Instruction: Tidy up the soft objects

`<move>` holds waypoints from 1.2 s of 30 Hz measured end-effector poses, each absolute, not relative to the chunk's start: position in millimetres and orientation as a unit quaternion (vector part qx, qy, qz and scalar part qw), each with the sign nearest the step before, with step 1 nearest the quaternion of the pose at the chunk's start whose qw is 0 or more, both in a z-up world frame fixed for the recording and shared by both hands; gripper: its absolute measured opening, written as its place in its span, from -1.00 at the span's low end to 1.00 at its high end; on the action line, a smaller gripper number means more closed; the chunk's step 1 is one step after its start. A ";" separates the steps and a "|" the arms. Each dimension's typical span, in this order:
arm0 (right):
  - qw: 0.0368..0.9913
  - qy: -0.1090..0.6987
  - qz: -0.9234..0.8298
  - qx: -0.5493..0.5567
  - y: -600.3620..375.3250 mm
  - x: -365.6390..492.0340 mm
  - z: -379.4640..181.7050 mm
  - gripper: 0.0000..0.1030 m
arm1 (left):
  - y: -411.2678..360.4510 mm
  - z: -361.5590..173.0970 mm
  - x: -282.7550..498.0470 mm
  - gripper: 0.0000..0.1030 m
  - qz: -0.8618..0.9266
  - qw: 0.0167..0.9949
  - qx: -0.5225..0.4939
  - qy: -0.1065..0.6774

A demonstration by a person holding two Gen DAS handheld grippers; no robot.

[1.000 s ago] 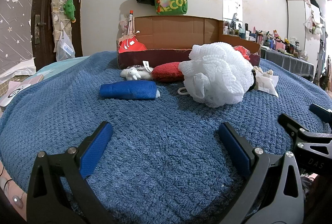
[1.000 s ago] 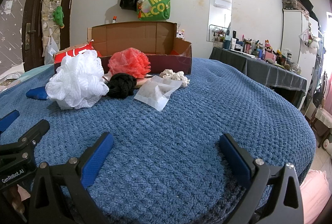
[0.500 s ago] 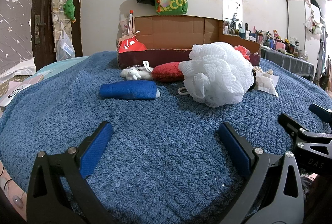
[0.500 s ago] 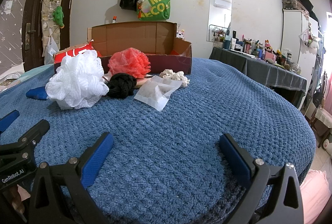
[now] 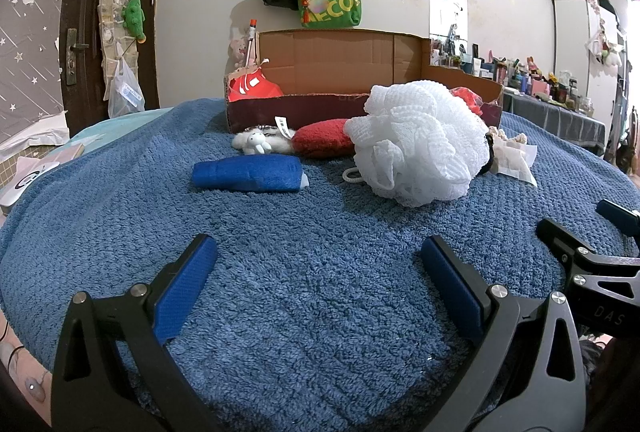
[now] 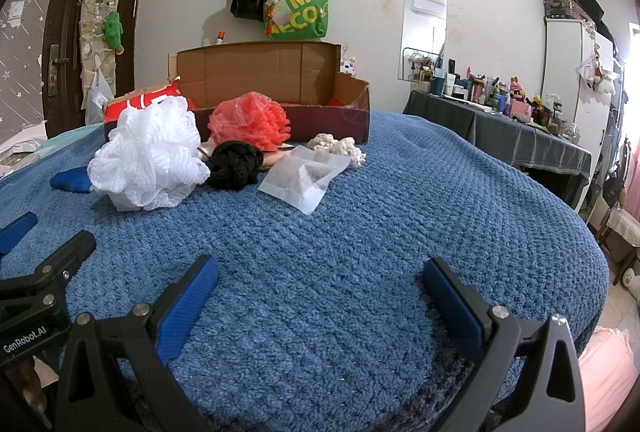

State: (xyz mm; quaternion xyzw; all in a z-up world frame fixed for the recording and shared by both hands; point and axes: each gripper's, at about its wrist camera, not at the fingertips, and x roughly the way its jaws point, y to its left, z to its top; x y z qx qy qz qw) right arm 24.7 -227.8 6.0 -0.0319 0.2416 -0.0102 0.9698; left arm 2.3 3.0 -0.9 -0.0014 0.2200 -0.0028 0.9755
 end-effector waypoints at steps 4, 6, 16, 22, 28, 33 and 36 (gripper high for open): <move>0.970 0.241 -0.009 -0.033 -229.1 24.2 6.0 1.00 | 1.9 -3.4 5.0 1.00 -0.005 0.975 -0.001 0.224; 0.970 0.241 -0.009 -0.033 -227.6 23.6 7.7 1.00 | 5.2 -1.9 3.4 1.00 -0.007 0.974 0.001 0.228; 0.968 0.248 0.008 -0.026 -223.5 39.5 20.4 1.00 | 9.6 20.1 22.6 1.00 -0.013 0.971 0.000 0.240; 0.968 0.248 0.005 -0.032 -222.0 56.2 40.9 1.00 | 24.5 35.1 46.6 1.00 -0.017 0.961 -0.014 0.277; 0.959 0.280 0.001 -0.042 -225.1 85.2 54.8 1.00 | 39.2 44.7 74.3 1.00 0.005 0.947 0.009 0.321; 0.944 0.326 0.005 -0.043 -229.1 110.0 53.8 1.00 | 47.8 43.4 93.1 1.00 -0.001 0.936 0.018 0.351; 0.935 0.352 0.014 -0.036 -231.0 121.8 49.7 1.00 | 52.1 40.1 106.3 1.00 -0.014 0.926 0.011 0.376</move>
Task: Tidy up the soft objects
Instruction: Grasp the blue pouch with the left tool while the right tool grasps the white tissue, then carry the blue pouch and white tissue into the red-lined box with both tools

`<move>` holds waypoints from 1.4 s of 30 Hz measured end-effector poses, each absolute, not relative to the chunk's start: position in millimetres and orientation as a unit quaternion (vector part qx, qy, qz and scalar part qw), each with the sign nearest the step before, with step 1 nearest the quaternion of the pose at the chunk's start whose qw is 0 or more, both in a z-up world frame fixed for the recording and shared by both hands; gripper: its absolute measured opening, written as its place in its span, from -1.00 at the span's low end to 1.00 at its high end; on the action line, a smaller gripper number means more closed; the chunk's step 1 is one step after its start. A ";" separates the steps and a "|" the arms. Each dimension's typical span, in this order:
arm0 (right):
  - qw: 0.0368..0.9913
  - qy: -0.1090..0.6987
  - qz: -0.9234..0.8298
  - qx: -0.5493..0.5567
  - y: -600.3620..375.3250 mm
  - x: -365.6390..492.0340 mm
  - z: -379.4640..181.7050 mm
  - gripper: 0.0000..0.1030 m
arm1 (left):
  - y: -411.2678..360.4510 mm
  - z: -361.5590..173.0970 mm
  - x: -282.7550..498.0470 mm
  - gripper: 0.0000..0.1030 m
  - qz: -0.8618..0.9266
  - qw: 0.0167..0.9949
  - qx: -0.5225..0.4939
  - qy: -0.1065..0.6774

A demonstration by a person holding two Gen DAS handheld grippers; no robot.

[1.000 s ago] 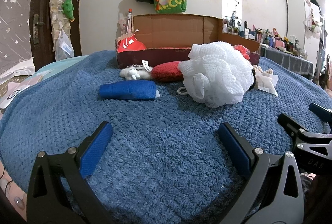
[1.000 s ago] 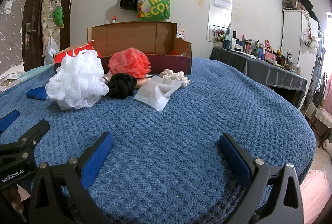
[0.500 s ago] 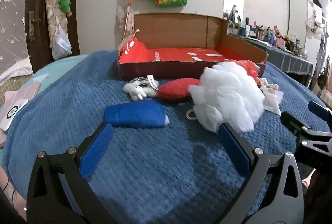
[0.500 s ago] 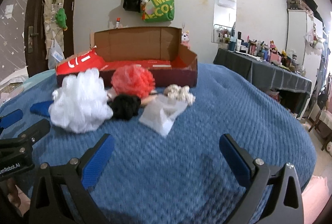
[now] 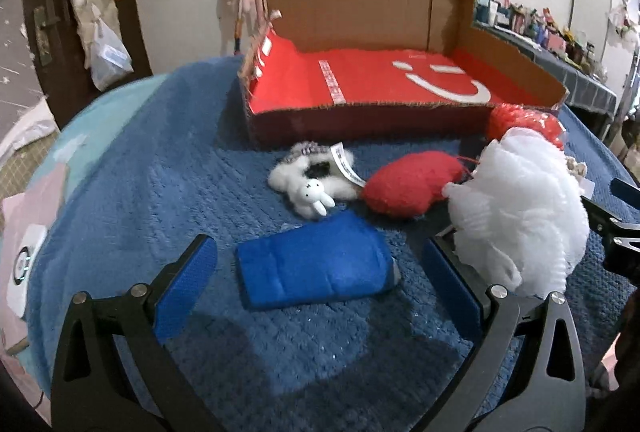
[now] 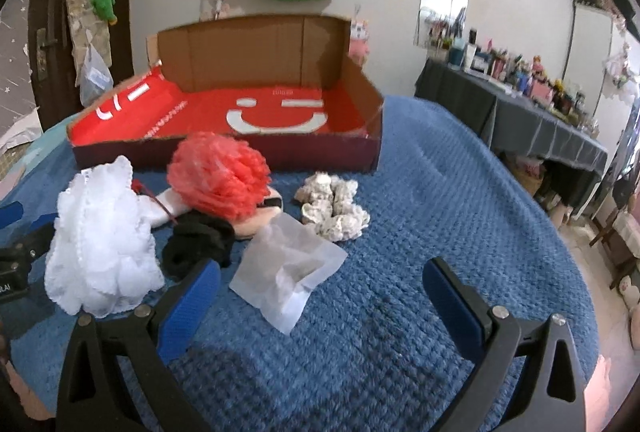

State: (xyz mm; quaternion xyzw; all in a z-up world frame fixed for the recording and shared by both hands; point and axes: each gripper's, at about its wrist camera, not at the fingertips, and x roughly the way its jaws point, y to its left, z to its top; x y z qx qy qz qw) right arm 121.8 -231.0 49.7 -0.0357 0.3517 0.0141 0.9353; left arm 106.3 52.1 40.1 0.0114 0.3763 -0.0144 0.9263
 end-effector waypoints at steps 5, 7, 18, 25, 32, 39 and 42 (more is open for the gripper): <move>0.927 0.373 0.033 -0.024 -231.7 134.2 44.7 0.93 | 48.3 34.3 116.8 0.79 -0.036 0.915 0.014 0.401; 0.924 0.379 0.040 -0.021 -231.8 137.8 42.2 0.80 | 46.0 31.4 119.4 0.54 -0.044 0.912 0.018 0.408; 0.920 0.381 0.091 0.001 -234.8 133.5 41.1 -0.55 | 42.2 45.1 111.7 0.08 -0.076 0.922 0.010 0.379; 0.927 0.363 0.096 -0.004 -235.1 127.8 56.6 -0.56 | 39.8 56.5 105.3 0.08 -0.080 0.928 0.012 0.363; 0.926 0.363 0.105 0.001 -235.2 128.1 57.5 -0.56 | 39.5 65.5 103.7 0.08 -0.082 0.934 0.020 0.348; 0.935 0.332 0.125 -0.005 -230.7 137.2 82.0 -0.56 | 39.3 86.3 115.7 0.08 -0.082 0.945 0.035 0.315; 0.938 0.319 0.133 0.000 -229.7 152.1 94.2 -0.56 | 37.3 94.6 126.9 0.08 -0.083 0.948 0.044 0.304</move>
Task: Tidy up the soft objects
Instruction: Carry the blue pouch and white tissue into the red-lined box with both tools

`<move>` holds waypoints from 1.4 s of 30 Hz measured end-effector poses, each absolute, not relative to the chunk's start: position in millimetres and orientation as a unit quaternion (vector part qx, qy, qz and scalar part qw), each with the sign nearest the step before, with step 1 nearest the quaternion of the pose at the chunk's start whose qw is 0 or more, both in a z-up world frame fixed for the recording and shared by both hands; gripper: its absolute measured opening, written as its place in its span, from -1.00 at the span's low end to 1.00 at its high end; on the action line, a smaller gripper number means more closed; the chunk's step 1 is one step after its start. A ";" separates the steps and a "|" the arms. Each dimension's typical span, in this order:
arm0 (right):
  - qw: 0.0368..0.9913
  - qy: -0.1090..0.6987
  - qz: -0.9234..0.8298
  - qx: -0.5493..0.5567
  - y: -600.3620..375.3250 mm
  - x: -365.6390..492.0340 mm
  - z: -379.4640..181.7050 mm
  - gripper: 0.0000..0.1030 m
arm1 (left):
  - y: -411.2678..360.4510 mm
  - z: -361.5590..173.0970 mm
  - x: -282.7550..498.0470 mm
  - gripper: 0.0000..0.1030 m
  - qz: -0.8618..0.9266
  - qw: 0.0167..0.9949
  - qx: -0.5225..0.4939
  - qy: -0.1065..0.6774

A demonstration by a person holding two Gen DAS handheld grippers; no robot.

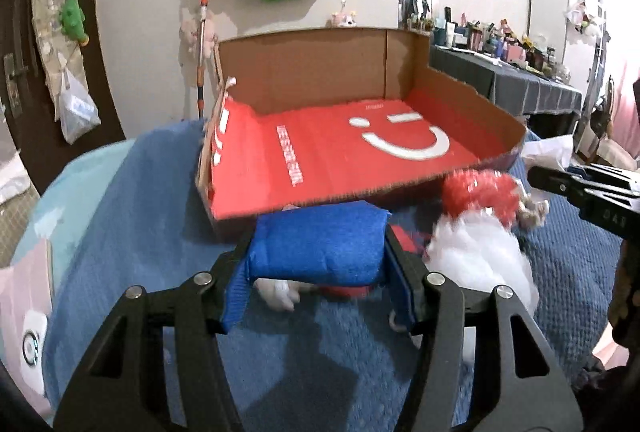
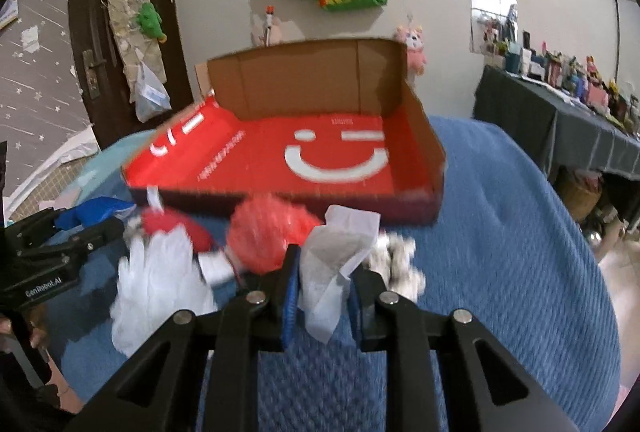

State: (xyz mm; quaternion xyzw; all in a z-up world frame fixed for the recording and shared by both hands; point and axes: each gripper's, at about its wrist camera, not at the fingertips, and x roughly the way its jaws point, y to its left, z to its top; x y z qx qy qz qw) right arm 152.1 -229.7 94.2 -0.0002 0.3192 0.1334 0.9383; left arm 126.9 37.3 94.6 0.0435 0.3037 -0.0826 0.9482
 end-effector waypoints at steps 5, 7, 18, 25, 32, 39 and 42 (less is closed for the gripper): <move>0.938 0.314 0.144 0.007 -227.7 181.1 105.2 -0.56 | 35.8 106.2 158.0 0.08 -0.084 0.950 0.051 0.297; 0.935 0.319 0.152 0.012 -227.3 194.8 108.2 -0.56 | 35.8 108.2 173.2 0.08 -0.088 0.949 0.050 0.300; 0.901 0.402 0.160 -0.023 -212.9 287.8 88.3 -0.54 | 20.2 88.3 251.9 0.08 -0.097 0.926 0.084 0.356; 0.875 0.454 0.170 -0.019 -212.6 315.3 72.6 -0.54 | 16.4 69.7 275.2 0.08 -0.106 0.907 0.090 0.397; 0.857 0.485 0.172 -0.028 -213.5 326.7 57.9 -0.53 | 21.6 56.1 287.6 0.09 -0.105 0.895 0.079 0.426; 0.853 0.489 0.174 -0.042 -213.6 326.6 55.2 -0.51 | 24.8 49.9 296.0 0.12 -0.109 0.887 0.072 0.444; 0.853 0.490 0.175 -0.040 -213.9 327.9 55.2 -0.51 | 23.6 49.6 297.8 0.14 -0.108 0.887 0.077 0.442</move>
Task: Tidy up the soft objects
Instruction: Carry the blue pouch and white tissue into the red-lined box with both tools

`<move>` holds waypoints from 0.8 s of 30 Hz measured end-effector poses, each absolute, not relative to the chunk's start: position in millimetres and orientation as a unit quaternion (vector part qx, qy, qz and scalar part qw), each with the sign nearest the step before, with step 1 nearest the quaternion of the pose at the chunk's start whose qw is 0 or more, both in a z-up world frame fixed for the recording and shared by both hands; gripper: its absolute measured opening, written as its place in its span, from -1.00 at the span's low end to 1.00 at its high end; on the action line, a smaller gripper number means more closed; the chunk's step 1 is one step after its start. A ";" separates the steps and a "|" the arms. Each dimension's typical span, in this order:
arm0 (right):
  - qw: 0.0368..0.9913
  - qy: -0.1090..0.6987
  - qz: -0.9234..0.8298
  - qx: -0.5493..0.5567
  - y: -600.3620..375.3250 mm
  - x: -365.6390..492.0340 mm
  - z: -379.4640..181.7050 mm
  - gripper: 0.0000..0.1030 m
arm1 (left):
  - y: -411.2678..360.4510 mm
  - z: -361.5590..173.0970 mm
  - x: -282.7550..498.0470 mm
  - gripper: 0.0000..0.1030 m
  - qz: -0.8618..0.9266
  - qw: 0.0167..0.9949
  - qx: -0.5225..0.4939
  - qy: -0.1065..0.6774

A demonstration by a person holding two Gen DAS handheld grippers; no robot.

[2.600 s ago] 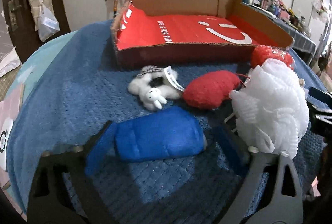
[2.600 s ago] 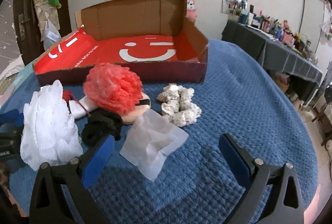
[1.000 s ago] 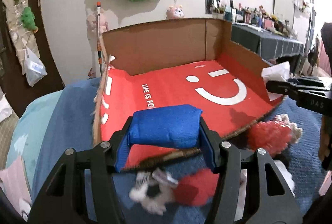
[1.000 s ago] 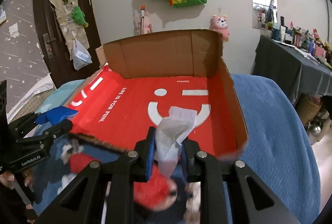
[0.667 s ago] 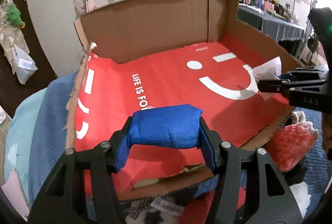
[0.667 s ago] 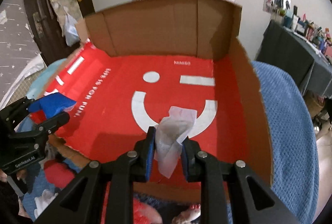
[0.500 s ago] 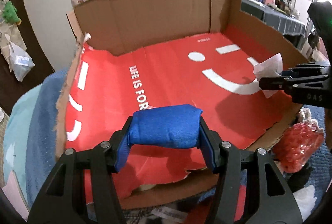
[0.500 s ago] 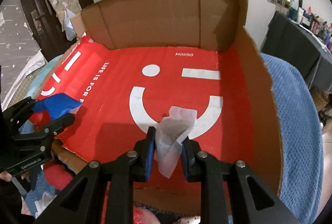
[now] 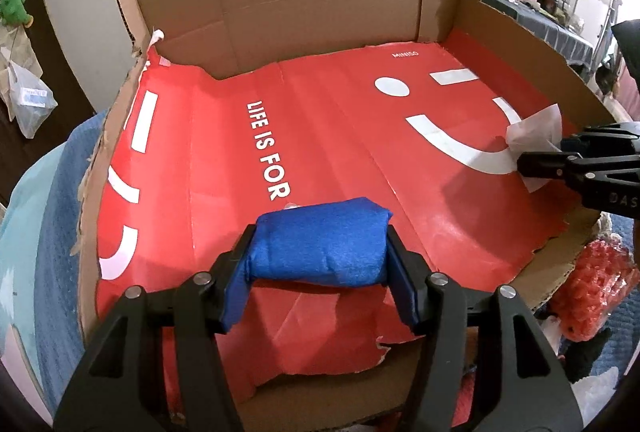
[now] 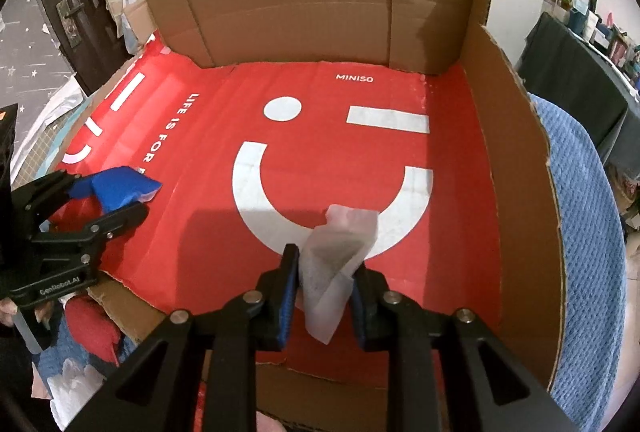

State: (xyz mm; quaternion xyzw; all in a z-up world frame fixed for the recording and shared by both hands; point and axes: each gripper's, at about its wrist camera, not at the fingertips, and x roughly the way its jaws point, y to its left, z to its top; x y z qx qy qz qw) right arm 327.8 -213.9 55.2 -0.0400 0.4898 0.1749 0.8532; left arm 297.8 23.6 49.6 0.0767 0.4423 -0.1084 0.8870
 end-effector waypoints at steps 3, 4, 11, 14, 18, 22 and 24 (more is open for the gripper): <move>0.853 0.489 0.176 -0.043 -213.0 328.6 54.8 -0.51 | 23.2 49.7 297.1 0.14 -0.108 0.887 0.079 0.441; 0.853 0.489 0.176 -0.043 -213.1 328.8 54.6 -0.51 | 23.5 49.9 297.3 0.14 -0.108 0.887 0.079 0.441; 0.853 0.489 0.173 -0.050 -211.5 328.9 54.9 -0.40 | 23.7 49.5 298.0 0.19 -0.107 0.888 0.077 0.440; 0.854 0.488 0.170 -0.054 -211.3 328.7 54.8 -0.36 | 23.6 49.9 297.8 0.20 -0.108 0.889 0.078 0.438; 0.854 0.488 0.169 -0.057 -210.6 328.7 54.5 -0.31 | 24.6 50.4 297.4 0.29 -0.100 0.891 0.081 0.435; 0.854 0.488 0.171 -0.060 -209.4 328.1 53.9 -0.17 | 25.3 50.7 297.5 0.30 -0.095 0.892 0.080 0.435; 0.854 0.488 0.170 -0.060 -209.2 328.1 53.8 -0.16 | 25.2 50.9 297.4 0.31 -0.095 0.892 0.080 0.435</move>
